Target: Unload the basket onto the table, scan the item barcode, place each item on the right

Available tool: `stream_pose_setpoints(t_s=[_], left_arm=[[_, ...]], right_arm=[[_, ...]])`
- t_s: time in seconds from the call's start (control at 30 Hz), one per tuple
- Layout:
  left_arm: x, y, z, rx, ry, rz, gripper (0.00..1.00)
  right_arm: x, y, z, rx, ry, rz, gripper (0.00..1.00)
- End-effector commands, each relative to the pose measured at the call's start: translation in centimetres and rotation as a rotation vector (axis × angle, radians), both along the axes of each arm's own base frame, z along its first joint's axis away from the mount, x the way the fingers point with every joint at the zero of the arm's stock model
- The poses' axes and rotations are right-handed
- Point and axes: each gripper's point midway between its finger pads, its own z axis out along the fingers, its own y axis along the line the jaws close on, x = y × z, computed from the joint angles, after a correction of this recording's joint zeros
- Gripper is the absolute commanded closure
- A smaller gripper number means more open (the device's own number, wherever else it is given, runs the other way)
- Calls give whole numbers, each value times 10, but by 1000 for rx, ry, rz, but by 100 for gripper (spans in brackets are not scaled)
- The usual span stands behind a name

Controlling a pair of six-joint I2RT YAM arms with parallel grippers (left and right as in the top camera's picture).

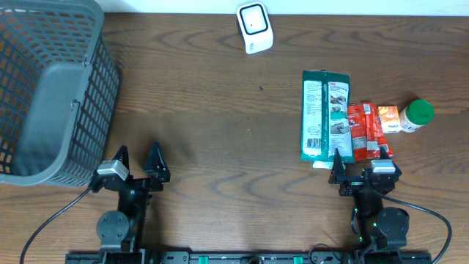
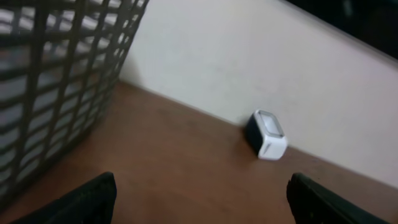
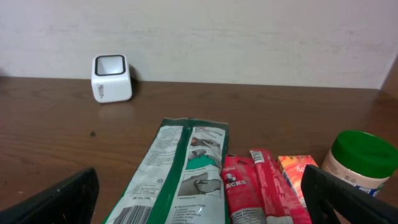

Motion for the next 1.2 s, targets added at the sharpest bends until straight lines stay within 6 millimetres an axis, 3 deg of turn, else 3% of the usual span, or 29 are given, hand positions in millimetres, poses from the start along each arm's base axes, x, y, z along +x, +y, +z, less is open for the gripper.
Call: stream_pose_setpoints(t_s=[0.0,0.2,0.5,1.17], left_arm=[[0,3,-13,49,51,15,12],[-3,3,-39,59,156,12,12],[-3,2,-39,264,148,-10,12],[-3,2,-39,264,148,-9,12]], right_arm=[[0,-3,0,-12,-1,-16,1],[0,-3,0,-12,-1,-16,1],[0,-3,0,-12,-1,-16,1],[0,-3,0,-12,-1,-16,1]])
